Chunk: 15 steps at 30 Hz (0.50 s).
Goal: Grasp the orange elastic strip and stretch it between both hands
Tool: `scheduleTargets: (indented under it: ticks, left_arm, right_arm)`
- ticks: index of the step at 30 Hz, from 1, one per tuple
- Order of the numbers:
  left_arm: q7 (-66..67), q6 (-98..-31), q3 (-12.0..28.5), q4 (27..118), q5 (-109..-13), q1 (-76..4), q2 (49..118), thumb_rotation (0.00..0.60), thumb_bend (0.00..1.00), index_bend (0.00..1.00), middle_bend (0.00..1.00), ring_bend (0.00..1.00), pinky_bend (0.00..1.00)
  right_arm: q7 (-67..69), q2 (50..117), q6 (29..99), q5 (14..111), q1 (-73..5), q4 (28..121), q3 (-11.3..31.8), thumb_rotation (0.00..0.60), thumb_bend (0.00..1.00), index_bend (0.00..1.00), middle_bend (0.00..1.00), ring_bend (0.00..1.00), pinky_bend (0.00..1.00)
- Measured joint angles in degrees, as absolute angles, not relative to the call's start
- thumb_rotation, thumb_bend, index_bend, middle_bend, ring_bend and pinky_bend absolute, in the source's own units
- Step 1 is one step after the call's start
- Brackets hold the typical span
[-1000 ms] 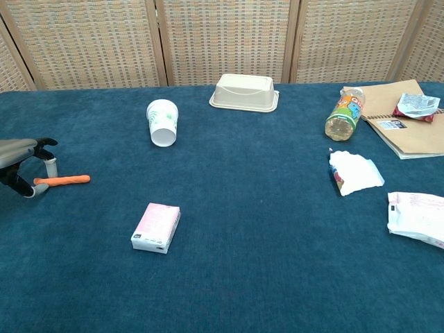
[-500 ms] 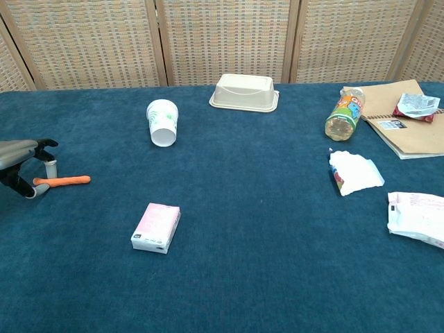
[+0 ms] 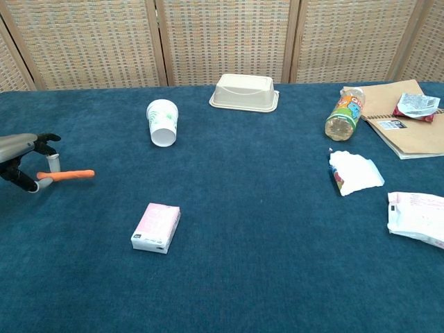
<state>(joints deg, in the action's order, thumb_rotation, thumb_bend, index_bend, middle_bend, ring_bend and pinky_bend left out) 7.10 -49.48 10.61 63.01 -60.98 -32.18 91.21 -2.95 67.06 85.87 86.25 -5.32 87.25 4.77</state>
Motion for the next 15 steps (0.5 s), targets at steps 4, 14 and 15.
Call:
scheduleTargets:
  ticks: [4,14,15]
  left_arm:
    - [3.68,-50.45,10.81,65.23,-62.83,-31.64,89.63,0.6,0.47,0.67,0.0,0.0,0.0]
    - [-15.66,-54.58,11.52,71.61,-71.91,-30.33,86.35,0.6,0.46,0.67,0.0,0.0,0.0]
    - [-18.29,-55.06,11.56,72.2,-73.13,-30.29,86.11,0.6,0.46,0.68,0.0,0.0,0.0]
  right_arm:
    - [-2.93,67.04,85.95,86.28,-5.29,87.34,4.76,0.6,0.0,0.0,0.0,0.0,0.0]
    - [-2.82,67.11,85.42,86.09,-5.67,87.38,4.95,0.6,0.0,0.0,0.0,0.0,0.0]
    - [-2.77,67.09,85.4,86.06,-5.75,87.42,5.04,0.6,0.0,0.0,0.0,0.0,0.0]
